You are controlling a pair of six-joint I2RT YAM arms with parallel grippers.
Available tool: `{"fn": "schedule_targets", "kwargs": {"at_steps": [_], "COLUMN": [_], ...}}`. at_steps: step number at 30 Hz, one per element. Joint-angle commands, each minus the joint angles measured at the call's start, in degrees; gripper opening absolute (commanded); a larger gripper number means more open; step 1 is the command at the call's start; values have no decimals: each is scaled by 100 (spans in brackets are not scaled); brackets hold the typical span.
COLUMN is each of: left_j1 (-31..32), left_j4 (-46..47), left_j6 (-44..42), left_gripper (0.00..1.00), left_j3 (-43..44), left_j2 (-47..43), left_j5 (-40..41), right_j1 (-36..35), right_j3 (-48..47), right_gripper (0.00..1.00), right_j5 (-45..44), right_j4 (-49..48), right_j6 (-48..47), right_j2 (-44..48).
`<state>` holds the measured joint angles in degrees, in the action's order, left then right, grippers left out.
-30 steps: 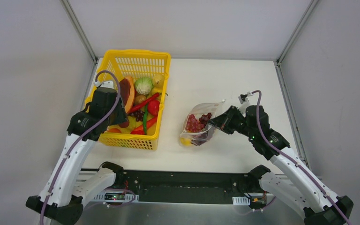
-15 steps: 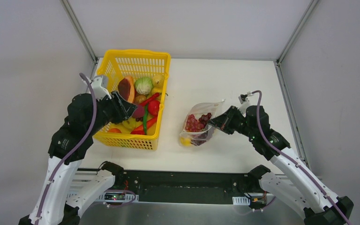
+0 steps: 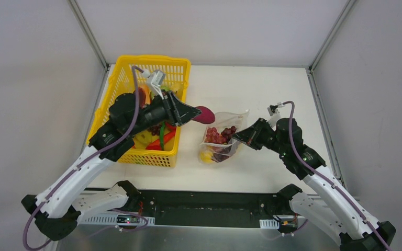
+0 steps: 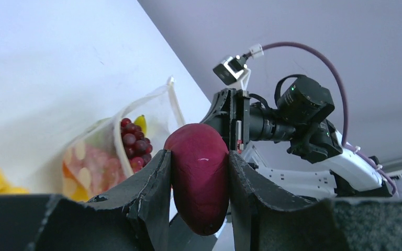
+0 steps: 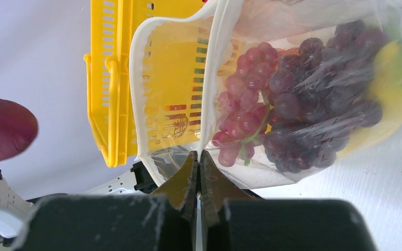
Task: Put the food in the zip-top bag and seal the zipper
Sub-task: Place the fake vegetable in the zipper food storage bag.
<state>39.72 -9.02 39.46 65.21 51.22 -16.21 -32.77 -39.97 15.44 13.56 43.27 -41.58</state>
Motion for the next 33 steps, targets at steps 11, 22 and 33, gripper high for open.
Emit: {"fn": "schedule_targets", "kwargs": {"at_steps": [11, 22, 33], "left_j1": [1104, 1497, 1530], "left_j4": [858, 1332, 502], "left_j6": [-1071, -1291, -1647], "left_gripper": [0, 3, 72], "left_j3": [254, 76, 250], "left_j2": [1581, 2267, 2426], "left_j5": [469, 1504, 1896], "right_j1": [-9, -2, -2], "right_j3": [-416, -423, -338], "right_gripper": [0, 0, 0], "right_j5": [160, 196, 90], "right_j4": [-281, -329, -346], "right_j6": [138, 137, 132], "right_j2": [220, 152, 155]}}
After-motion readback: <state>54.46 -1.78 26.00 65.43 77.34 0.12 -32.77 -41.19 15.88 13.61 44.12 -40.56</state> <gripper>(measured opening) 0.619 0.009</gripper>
